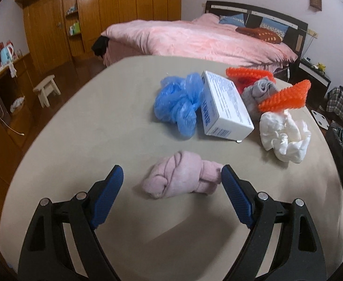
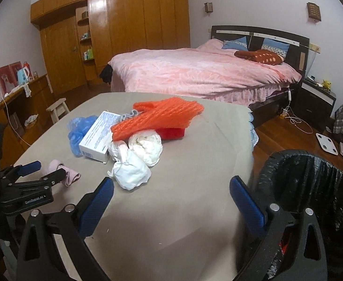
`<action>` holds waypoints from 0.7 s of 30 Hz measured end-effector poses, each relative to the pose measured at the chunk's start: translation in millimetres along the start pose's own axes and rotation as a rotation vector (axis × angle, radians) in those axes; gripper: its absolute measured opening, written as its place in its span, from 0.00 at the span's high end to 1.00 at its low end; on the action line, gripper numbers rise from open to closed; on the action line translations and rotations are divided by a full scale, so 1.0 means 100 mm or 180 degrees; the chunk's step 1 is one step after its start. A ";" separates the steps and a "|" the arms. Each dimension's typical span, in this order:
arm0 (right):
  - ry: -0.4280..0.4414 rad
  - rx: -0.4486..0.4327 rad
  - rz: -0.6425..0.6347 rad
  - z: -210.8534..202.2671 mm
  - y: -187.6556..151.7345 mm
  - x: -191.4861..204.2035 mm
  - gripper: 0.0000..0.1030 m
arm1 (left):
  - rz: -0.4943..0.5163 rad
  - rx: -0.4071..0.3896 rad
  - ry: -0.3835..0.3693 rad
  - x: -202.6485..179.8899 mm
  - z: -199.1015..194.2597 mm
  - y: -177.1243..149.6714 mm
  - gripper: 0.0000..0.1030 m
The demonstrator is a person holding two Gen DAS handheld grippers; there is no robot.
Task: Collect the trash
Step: 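Reach the left gripper to the pink sock and grasp it, then grasp the white tissue with the right gripper while the left gripper holds the pink sock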
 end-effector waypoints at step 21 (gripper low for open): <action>0.0071 0.0071 -0.0030 0.28 -0.02 0.10 0.06 | -0.0066 -0.0076 -0.0127 0.00 0.02 0.13 0.63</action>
Point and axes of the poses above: each gripper's, at about its wrist camera, not at the fingertips, and z roughly the way its jaws point, x to its left, y to its top, the point moved 1 cm from there along z, roughly the way its jaws point, and after that the axes turned 13 degrees about -x, right-handed, at the moved point
